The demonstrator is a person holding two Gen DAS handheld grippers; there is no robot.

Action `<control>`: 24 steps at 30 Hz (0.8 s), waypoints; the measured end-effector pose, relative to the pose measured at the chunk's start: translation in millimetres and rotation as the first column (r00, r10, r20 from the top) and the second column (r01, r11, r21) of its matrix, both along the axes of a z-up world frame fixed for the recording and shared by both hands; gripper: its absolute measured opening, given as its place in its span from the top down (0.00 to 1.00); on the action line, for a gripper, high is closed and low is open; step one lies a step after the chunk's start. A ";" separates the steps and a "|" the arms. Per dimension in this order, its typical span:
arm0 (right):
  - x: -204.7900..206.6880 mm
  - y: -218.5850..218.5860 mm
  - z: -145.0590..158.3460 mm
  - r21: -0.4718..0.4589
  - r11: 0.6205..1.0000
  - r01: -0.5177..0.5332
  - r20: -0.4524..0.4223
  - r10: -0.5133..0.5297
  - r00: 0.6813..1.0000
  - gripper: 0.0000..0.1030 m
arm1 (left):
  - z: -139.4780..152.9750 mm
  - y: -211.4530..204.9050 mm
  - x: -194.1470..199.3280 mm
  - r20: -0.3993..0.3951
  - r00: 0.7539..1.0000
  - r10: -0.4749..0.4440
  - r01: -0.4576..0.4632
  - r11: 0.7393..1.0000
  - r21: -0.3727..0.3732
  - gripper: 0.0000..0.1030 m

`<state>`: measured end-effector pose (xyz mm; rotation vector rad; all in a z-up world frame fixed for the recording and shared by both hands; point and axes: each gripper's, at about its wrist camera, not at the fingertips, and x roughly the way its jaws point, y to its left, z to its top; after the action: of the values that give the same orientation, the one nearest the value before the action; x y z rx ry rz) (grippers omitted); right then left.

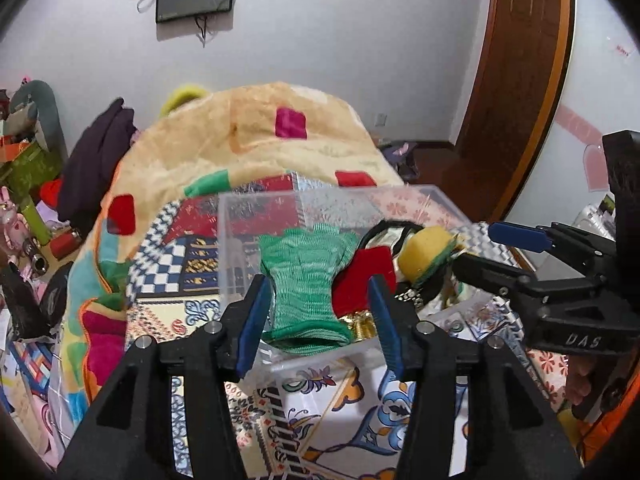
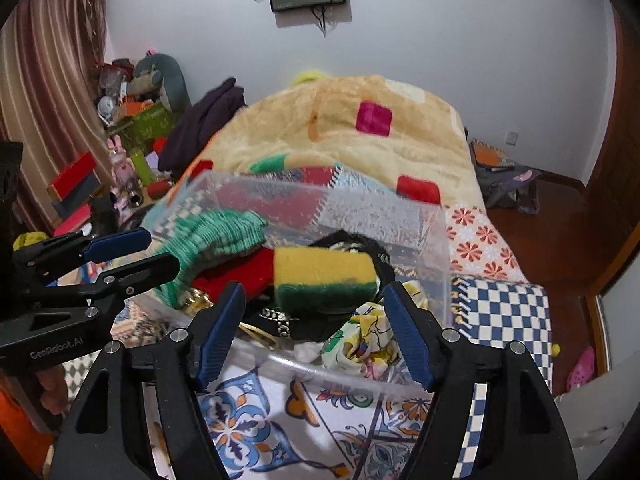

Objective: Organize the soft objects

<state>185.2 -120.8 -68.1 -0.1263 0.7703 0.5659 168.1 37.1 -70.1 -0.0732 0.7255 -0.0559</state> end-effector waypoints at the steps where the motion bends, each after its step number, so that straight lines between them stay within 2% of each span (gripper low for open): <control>1: -3.7 -2.5 5.8 0.009 1.000 0.000 0.014 0.000 1.000 0.33 | 6.3 0.1 -5.9 0.020 1.000 0.004 -0.004 1.000 -0.002 0.51; 9: -42.6 -21.7 51.9 0.087 0.996 -0.006 0.138 -0.006 0.990 0.33 | 51.5 -4.2 -55.1 0.190 0.982 0.018 -0.015 1.000 -0.015 0.51; 11: -51.7 -26.0 60.1 0.104 0.995 -0.013 0.161 -0.003 0.987 0.33 | 61.4 -5.9 -69.2 0.234 0.972 0.014 -0.008 1.000 -0.025 0.44; 13: -61.8 -29.3 67.4 0.115 0.993 -0.021 0.187 -0.001 0.982 0.28 | 70.2 -8.1 -83.6 0.281 0.959 0.017 -0.009 1.000 -0.029 0.40; 15: -72.0 -31.5 73.7 0.122 0.992 -0.025 0.219 -0.003 0.976 0.18 | 76.7 -10.9 -95.4 0.318 0.948 0.019 -0.011 1.000 -0.025 0.36; 18: -88.9 -32.2 80.4 0.118 0.993 -0.027 0.278 -0.007 0.961 0.13 | 81.9 -15.0 -106.6 0.350 0.937 0.024 -0.021 1.000 -0.013 0.29; 20: -97.8 -32.5 82.5 0.121 0.992 -0.024 0.308 -0.015 0.951 0.07 | 83.6 -17.6 -113.3 0.370 0.928 0.030 -0.030 1.000 -0.006 0.17; 22: -107.0 -33.1 82.4 0.130 0.991 -0.023 0.338 -0.023 0.941 0.01 | 83.8 -19.1 -118.8 0.388 0.921 0.037 -0.038 0.999 -0.003 0.10; 24: -113.0 -32.4 81.8 0.128 0.992 -0.022 0.362 -0.026 0.932 0.00 | 83.5 -20.3 -123.3 0.401 0.915 0.039 -0.044 0.999 0.003 0.09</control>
<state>72.2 -153.2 13.6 -0.1055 0.3714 0.5689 44.7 16.8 13.4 -0.0631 0.3120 -0.0244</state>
